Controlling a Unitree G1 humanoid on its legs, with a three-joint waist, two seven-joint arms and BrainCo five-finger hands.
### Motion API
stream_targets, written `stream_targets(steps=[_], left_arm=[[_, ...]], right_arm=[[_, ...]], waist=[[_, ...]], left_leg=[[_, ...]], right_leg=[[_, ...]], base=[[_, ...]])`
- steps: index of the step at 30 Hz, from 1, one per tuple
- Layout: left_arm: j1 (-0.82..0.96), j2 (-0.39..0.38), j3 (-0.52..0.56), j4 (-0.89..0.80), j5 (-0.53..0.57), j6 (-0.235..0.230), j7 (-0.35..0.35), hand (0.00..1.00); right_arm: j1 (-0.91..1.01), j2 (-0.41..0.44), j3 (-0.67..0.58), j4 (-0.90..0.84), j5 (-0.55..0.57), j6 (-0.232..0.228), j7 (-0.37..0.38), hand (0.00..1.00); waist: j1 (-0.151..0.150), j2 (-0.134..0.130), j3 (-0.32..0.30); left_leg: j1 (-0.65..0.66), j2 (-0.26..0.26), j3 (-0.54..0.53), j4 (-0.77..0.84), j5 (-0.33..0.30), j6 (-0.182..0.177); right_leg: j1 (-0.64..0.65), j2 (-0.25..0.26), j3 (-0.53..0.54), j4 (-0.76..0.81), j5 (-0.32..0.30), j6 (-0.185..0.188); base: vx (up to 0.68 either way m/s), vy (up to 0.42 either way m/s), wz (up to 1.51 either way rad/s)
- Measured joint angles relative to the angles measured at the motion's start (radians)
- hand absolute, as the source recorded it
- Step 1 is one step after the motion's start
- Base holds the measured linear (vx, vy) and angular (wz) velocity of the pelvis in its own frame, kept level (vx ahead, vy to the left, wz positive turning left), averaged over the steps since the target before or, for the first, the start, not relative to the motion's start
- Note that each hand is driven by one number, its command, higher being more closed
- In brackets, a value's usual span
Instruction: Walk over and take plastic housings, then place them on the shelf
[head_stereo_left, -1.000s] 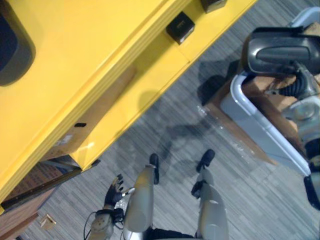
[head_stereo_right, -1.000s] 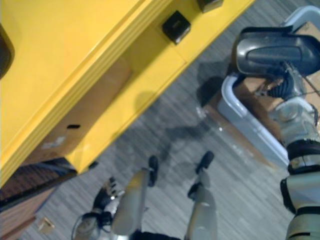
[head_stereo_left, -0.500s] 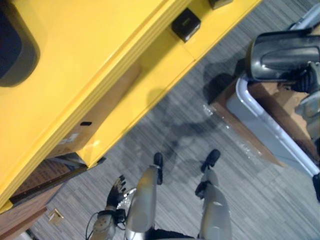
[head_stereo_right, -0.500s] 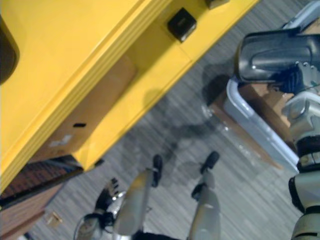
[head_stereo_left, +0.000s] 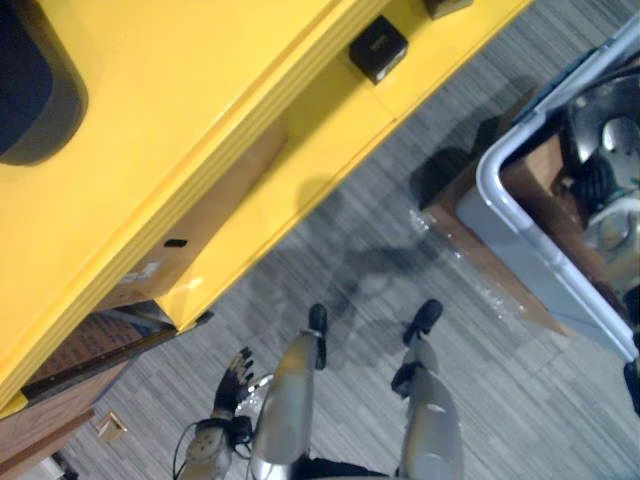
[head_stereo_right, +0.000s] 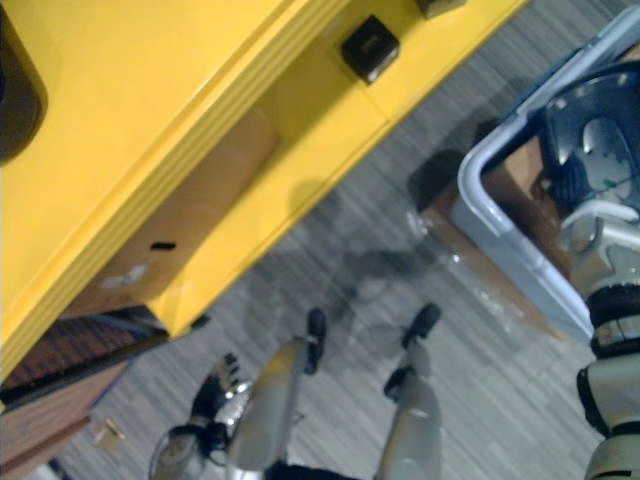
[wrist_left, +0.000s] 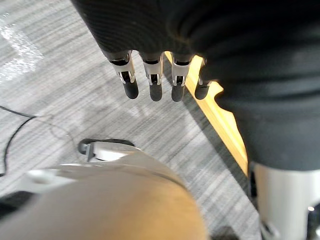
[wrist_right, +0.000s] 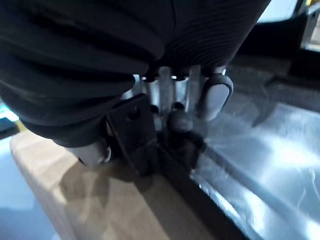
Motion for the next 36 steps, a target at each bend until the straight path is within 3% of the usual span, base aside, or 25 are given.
stream_targets(steps=[6, 14, 23, 30, 36], left_arm=[[0.0, 0.004, 0.034, -0.048, -0.01, -0.011, 0.007, 0.0], [0.0, 0.0, 0.033, -0.099, -0.041, -0.011, 0.044, 0.0], [0.0, -0.002, 0.03, -0.149, -0.042, -0.012, 0.065, 0.0], [0.001, -0.009, 0.024, -0.182, -0.042, -0.012, 0.066, 0.0], [0.001, -0.027, 0.025, -0.27, -0.051, -0.014, 0.066, 0.0]], right_arm=[[0.051, 0.02, -0.04, -0.004, 0.04, 0.029, -0.07, 1.0], [0.056, 0.084, -0.24, 0.021, 0.253, 0.019, -0.337, 1.0], [0.028, 0.114, -0.285, 0.021, 0.37, -0.013, -0.414, 1.0], [0.006, 0.151, -0.364, 0.004, 0.55, -0.064, -0.455, 1.0], [0.006, 0.182, -0.395, -0.09, 0.569, -0.114, -0.503, 1.0]], waist=[[-0.017, -0.001, 0.0], [-0.026, -0.017, -0.002], [-0.049, -0.031, -0.007], [-0.049, -0.032, -0.007], [-0.052, -0.038, -0.007]], left_leg=[[0.002, 0.002, 0.0, 0.006, 0.0, 0.0], [0.017, 0.011, 0.026, 0.014, -0.001, 0.0], [0.048, 0.016, 0.026, 0.008, -0.001, 0.0], [0.053, 0.016, 0.026, 0.007, 0.0, 0.0], [0.098, 0.016, 0.025, -0.009, -0.001, 0.0]], right_leg=[[0.002, 0.0, 0.004, 0.007, -0.001, -0.001], [0.005, 0.004, 0.028, 0.006, 0.0, -0.009], [0.037, 0.01, 0.028, -0.003, 0.009, -0.003], [0.047, 0.013, 0.027, -0.014, 0.013, -0.001], [0.093, 0.015, 0.024, -0.029, 0.014, -0.001]], base=[[-0.02, -0.001, -0.01], [-0.03, -0.008, -0.09], [0.0, -0.001, 0.0], [0.0, 0.0, 0.0], [0.0, 0.0, 0.0]])
